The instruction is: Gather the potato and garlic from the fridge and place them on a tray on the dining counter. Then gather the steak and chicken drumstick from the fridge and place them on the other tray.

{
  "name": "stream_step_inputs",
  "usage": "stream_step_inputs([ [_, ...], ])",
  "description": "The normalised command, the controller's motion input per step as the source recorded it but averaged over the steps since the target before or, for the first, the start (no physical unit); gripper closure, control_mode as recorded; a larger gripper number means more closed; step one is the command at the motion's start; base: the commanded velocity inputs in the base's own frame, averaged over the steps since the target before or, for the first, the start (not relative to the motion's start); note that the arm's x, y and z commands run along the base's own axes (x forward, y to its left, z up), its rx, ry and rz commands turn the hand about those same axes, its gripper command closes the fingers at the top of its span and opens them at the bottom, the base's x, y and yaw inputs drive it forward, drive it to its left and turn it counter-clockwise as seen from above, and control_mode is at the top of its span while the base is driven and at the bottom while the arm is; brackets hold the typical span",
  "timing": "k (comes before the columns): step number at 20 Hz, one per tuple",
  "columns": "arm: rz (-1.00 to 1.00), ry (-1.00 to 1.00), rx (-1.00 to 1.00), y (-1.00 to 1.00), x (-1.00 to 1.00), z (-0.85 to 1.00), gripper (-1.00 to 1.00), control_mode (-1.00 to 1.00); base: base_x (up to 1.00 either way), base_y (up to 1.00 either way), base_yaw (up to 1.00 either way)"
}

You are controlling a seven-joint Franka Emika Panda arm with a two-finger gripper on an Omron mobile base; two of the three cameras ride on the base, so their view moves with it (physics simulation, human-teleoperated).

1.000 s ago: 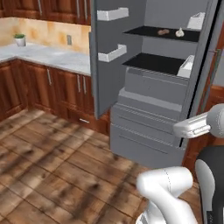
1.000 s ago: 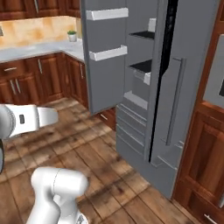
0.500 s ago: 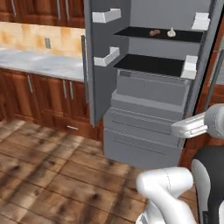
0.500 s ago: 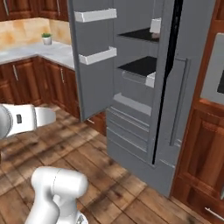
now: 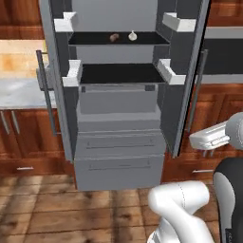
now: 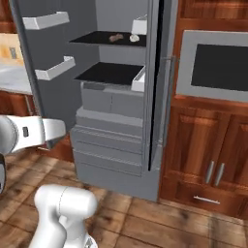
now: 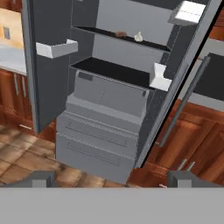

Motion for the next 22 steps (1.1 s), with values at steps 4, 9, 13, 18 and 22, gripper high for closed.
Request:
stream_step_inputs([
  [4,0.00,0.00,0.00,0.00,0.00,0.00,-1.00,1.00,0.89,0.80,-0.49],
  [9,0.00,0.00,0.00,0.00,0.00,0.00,-1.00,1.00,0.65,0.84,-0.41],
  [13,0.00,0.00,0.00,0.00,0.00,0.00,-1.00,1.00,0.81,0.38,-0.19],
  [18,0.00,0.00,0.00,0.00,0.00,0.00,-1.00,1.00,0.64,-0.36,0.01],
  [22,0.00,0.00,0.00,0.00,0.00,0.00,-1.00,1.00,0.51,-0.40,0.08],
])
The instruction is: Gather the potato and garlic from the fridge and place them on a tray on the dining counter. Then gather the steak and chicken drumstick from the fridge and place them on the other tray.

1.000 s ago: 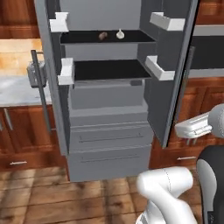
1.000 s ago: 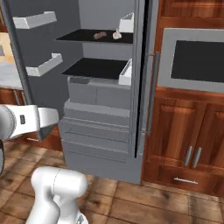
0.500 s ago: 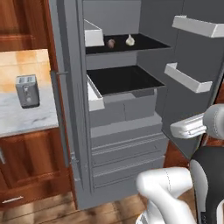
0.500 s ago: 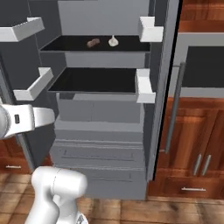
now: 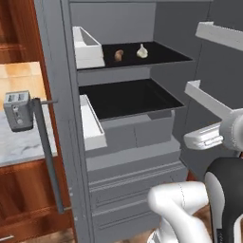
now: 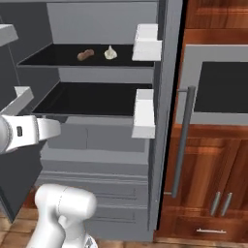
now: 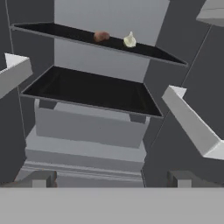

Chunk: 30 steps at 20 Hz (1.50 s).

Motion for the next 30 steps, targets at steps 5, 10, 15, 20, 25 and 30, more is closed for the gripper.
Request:
stream_step_inputs([
  [5,0.00,0.00,0.00,0.00,0.00,0.00,-1.00,1.00,0.67,-0.04,0.01],
  [10,0.00,0.00,0.00,0.00,0.00,0.00,-1.00,1.00,0.67,0.01,0.00],
  [15,0.00,0.00,0.00,0.00,0.00,0.00,-1.00,1.00,0.24,0.00,0.00],
  [20,0.00,0.00,0.00,0.00,0.00,0.00,-1.00,1.00,0.17,0.00,0.01],
  [25,0.01,0.09,0.08,-0.01,0.02,0.35,-1.00,-1.00,0.00,0.00,0.00],
  [30,-0.01,0.01,0.02,0.00,0.06,0.27,-1.00,-1.00,0.00,0.00,0.00],
])
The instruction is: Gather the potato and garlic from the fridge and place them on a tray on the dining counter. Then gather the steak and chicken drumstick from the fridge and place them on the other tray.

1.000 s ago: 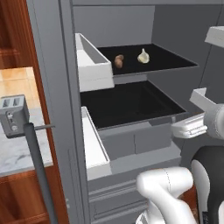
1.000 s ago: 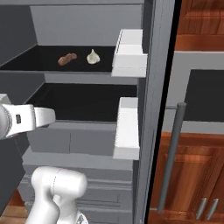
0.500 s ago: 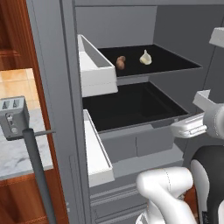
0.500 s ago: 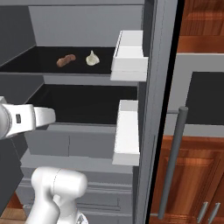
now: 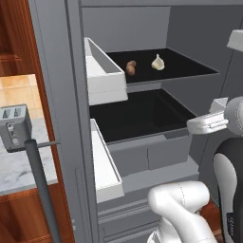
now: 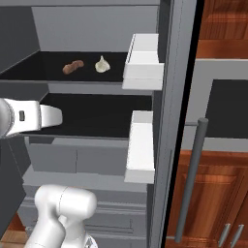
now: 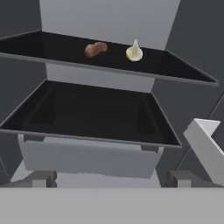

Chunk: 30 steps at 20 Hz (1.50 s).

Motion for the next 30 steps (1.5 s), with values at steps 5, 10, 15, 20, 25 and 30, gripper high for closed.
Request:
stream_step_inputs([
  [5,-0.01,-0.06,0.03,0.00,0.39,0.10,-1.00,-1.00,0.00,0.00,0.00],
  [10,-0.02,0.00,0.04,0.00,0.19,0.10,-1.00,-1.00,0.00,0.00,0.00],
  [15,-0.05,0.00,0.12,-0.01,0.30,0.03,-1.00,-1.00,0.00,0.00,0.00],
  [20,-0.17,0.00,0.15,0.00,0.34,0.16,-1.00,-1.00,0.00,0.00,0.00],
  [25,-0.05,0.00,0.09,-0.03,0.16,0.14,-1.00,-1.00,0.00,0.00,0.00],
  [30,-0.06,0.00,0.08,-0.15,0.46,0.12,-1.00,-1.00,0.00,0.00,0.00],
])
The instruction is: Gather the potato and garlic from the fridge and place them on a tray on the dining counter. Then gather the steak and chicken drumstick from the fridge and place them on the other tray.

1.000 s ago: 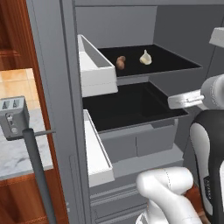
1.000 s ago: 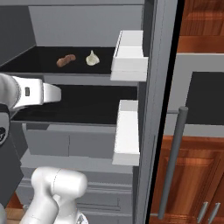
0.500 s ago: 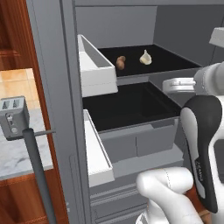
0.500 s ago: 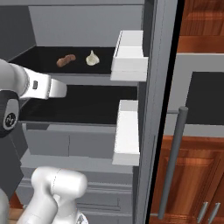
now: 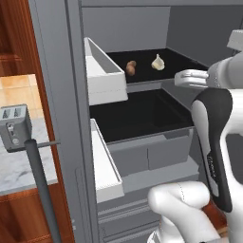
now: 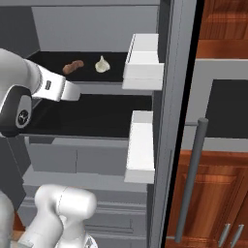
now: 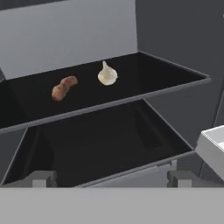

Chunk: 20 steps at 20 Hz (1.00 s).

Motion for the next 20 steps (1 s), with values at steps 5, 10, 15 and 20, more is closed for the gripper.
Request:
stream_step_inputs([
  [5,-0.01,0.00,0.02,-0.20,0.88,0.00,-1.00,-1.00,0.00,0.00,0.00],
  [10,0.00,0.00,0.00,0.01,0.89,-0.07,-1.00,-1.00,0.00,0.00,0.00],
  [15,0.01,0.00,-0.01,0.00,0.82,-0.13,-1.00,-1.00,0.00,0.00,0.00],
  [20,0.04,0.13,-0.03,0.00,0.81,-0.19,-1.00,-1.00,0.00,0.00,0.00],
])
